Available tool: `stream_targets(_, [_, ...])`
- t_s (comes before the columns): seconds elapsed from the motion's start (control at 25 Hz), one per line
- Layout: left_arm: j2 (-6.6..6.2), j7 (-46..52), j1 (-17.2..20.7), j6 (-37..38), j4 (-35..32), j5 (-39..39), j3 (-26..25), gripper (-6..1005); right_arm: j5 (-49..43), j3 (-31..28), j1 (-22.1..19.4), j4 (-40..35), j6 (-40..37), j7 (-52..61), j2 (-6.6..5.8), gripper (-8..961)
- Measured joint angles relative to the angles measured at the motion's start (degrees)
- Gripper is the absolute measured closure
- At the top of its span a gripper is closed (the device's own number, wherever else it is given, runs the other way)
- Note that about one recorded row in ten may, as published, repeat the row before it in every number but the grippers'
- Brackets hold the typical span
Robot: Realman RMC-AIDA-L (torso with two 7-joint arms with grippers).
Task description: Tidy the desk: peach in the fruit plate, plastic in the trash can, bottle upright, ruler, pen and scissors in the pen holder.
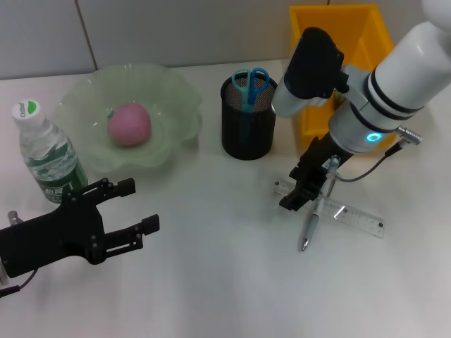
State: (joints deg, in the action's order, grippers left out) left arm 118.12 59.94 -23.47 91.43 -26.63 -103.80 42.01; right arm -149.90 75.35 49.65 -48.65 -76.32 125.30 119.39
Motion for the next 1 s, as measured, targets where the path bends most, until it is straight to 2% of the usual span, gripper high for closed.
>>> stream_targets(1.0, [0.01,0.0,0.0,0.0,-0.3,0.0,0.0,187,2.3,2.1,0.2,1.9,3.2,-0.1,0.23,343])
